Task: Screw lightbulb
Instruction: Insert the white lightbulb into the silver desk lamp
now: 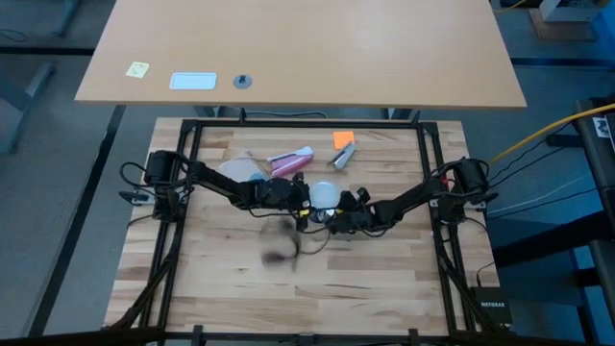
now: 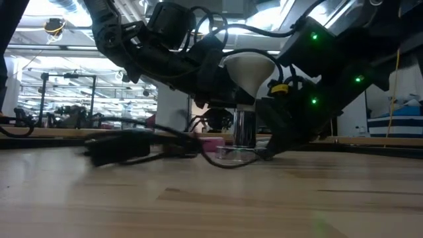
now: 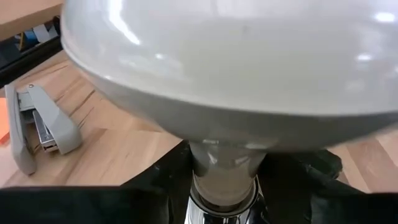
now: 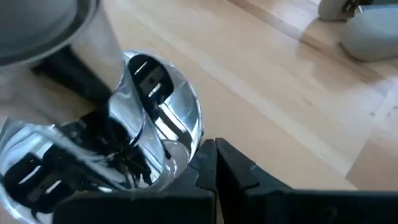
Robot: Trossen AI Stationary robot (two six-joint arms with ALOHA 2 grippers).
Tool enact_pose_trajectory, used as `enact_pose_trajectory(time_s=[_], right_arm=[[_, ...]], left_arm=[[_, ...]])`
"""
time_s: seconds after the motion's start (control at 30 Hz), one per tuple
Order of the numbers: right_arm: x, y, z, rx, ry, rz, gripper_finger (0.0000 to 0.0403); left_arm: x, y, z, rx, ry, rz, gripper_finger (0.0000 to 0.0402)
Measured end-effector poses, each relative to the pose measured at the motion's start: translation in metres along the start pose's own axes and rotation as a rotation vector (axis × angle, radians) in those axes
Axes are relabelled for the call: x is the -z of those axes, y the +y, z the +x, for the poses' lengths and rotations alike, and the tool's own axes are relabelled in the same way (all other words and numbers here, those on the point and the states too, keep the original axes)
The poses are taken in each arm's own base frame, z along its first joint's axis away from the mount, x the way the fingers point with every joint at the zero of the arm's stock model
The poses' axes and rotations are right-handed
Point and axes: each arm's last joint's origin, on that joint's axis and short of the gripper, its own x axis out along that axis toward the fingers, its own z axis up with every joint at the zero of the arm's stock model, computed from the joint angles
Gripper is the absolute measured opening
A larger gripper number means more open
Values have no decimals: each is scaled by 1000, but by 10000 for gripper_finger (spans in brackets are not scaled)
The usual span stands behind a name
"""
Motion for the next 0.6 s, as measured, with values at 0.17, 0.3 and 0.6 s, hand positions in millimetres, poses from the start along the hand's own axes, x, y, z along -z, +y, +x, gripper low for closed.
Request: enact_pose_trajectory(time_s=[0.17,0.3,0.6], right_arm=[[-3,-1,2,-18,12,-53,1],[-7,-2,-4,-42,28,-79,1],[-23,-3,-38,-122,42,-98,1]], left_arm=[[0,0,0,-2,0,-2,150],[0,0,0,-5,0,4,150],[0,0,0,-8,2,-1,150]])
